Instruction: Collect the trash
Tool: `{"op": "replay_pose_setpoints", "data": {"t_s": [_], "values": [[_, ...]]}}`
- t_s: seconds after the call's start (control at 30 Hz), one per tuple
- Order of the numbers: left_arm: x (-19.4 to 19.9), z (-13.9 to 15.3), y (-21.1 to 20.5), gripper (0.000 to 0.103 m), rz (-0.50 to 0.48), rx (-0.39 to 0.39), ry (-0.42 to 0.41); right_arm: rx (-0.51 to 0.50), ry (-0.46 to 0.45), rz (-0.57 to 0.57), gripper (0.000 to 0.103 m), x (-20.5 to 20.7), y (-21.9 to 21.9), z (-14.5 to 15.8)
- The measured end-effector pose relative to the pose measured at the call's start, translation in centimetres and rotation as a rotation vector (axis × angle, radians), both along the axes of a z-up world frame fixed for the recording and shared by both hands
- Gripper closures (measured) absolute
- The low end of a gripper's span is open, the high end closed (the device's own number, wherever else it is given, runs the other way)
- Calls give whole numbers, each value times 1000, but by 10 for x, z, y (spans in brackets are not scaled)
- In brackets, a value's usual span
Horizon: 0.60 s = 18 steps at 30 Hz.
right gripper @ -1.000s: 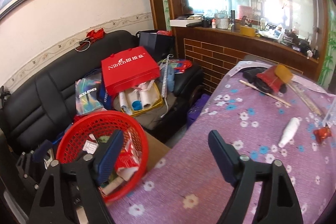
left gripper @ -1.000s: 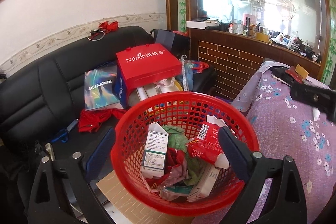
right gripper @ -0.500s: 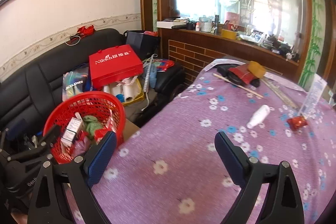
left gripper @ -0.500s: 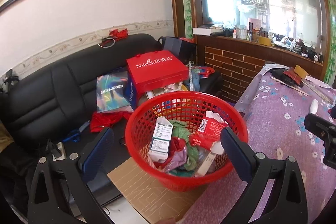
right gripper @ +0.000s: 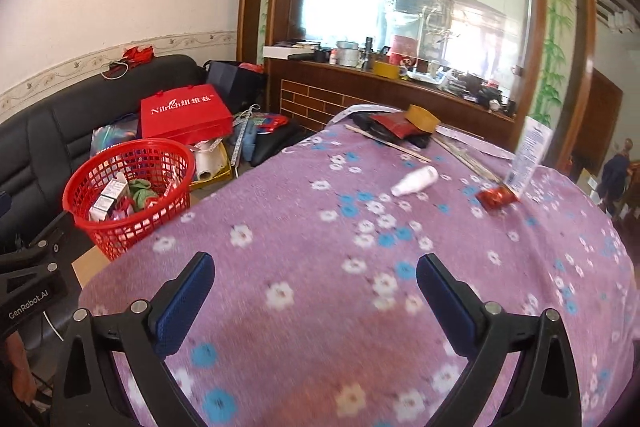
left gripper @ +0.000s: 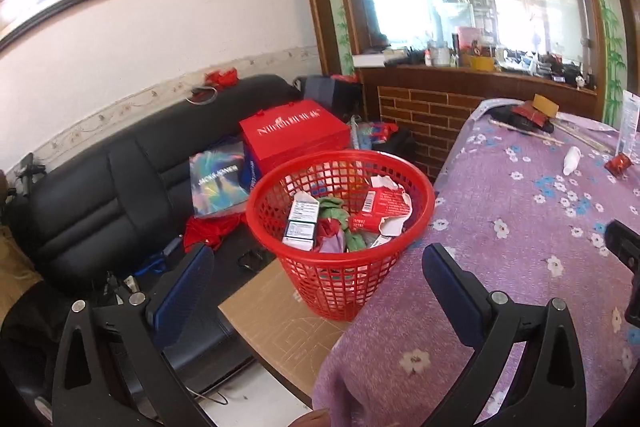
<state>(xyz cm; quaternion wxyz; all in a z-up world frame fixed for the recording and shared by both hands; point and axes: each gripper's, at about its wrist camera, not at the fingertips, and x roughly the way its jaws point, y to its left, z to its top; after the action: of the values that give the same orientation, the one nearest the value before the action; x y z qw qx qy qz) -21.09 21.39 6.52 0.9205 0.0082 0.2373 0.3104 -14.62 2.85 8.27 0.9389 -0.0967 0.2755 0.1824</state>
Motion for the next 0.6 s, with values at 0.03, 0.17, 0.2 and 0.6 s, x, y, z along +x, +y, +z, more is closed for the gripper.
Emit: {"op": "replay_pose_setpoints", "data": {"t_s": [0.03,0.17,0.2,0.6], "values": [[-3,1,-4,0,8,10,-11,0,-9,-10,1,-6,-5,0],[-12,4,-20,0,-33,19,-18,3,-27,-33,0,-25,-23,3],[-13,4,-23,0,-41,24,-19,2,-29,-39,0,-28,-26,3],[-11,-2,-32,0,-72,11,-15,-23,-48,-94,0,-38,-48,5]]}}
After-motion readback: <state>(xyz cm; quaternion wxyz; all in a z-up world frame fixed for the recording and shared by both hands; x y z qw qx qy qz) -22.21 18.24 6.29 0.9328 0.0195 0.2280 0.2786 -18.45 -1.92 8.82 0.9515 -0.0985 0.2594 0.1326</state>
